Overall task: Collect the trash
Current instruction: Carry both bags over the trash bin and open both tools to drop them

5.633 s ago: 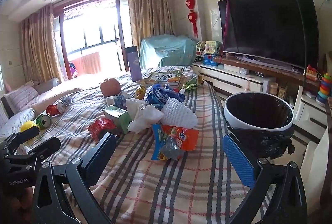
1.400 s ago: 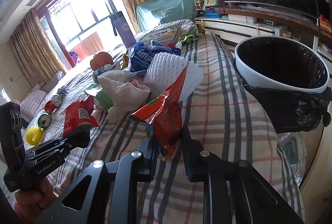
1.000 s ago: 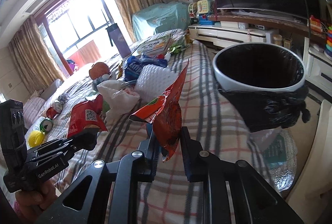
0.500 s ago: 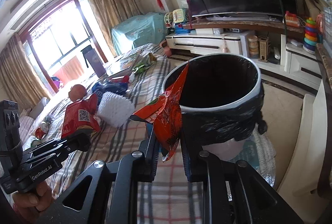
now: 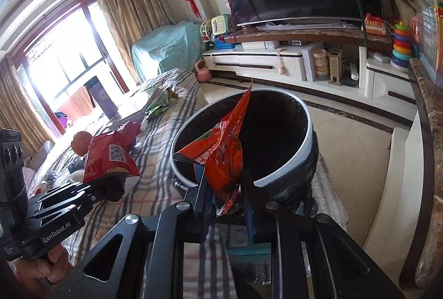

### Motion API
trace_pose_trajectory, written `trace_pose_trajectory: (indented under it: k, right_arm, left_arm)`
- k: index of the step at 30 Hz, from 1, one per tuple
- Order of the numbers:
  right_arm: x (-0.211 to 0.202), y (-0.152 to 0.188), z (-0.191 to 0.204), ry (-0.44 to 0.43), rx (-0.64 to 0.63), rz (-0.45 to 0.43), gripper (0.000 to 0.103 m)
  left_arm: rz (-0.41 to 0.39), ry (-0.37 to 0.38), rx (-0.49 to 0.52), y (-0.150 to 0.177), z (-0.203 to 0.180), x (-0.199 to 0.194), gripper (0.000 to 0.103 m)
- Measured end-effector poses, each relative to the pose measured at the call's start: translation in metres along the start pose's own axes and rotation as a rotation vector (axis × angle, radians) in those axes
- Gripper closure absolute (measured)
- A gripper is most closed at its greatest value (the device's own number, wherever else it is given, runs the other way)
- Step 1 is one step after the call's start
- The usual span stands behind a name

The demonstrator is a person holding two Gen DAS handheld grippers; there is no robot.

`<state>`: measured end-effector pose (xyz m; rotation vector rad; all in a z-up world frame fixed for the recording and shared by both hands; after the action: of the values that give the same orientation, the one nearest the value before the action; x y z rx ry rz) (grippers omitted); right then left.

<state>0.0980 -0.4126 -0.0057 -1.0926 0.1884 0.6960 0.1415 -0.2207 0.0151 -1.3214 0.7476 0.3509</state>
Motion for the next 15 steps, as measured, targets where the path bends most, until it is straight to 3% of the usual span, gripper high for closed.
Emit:
trace_pose_trajectory:
  k: [15]
  right_arm:
    - [0.033, -0.033, -0.034, 0.037, 0.004, 0.058, 0.083]
  left_arm:
    - [0.036, 0.01, 0.038, -0.037, -0.023, 0.047, 0.091]
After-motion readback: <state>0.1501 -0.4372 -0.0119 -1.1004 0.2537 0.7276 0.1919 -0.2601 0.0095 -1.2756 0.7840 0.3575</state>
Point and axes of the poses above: each gripper's, at about its wrist camera, not at the fingertips, and x roughly the way its jaws point, z to its left, y to its underside, the point moved 1 cm from there along x, roughly the way its jaws point, and after that the axes turned 15 degrees about -y, right-handed, at the moved point
